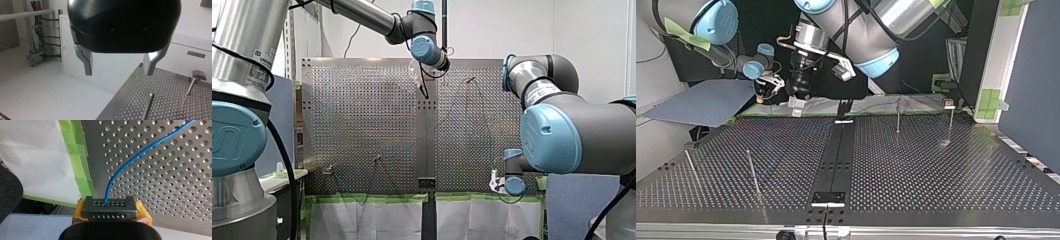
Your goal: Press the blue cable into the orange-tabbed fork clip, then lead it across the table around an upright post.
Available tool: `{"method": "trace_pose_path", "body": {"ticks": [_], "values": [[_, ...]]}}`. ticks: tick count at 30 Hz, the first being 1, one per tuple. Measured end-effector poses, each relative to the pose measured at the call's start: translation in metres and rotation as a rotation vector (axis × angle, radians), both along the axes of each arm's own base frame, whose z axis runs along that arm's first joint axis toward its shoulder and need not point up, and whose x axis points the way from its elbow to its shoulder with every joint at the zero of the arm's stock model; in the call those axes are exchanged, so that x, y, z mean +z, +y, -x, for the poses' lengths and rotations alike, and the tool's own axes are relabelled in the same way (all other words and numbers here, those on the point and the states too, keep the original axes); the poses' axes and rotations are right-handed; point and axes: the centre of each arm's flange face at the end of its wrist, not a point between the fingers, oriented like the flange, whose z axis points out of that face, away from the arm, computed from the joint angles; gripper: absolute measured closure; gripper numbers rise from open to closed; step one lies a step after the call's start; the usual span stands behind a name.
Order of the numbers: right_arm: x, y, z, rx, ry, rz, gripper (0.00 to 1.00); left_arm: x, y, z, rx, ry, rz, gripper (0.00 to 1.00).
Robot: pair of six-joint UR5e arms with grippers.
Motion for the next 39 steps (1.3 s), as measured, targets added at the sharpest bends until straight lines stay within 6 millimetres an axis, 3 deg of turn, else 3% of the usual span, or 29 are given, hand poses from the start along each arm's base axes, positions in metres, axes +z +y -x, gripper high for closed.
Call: {"method": "trace_pose_path", "body": {"ticks": [20, 39], "values": [[0.0, 0.0, -0.001, 0.009, -0.002, -0.001, 1.0, -0.065, 0.012, 0.01, 0.003, -0.005, -0.015, 0.01], [0.0, 0.0, -0.002, 0.01, -0.005, 0.0, 1.0, -0.128, 0.04, 0.017, 0.03, -0.02, -0.059, 0.01]]}}
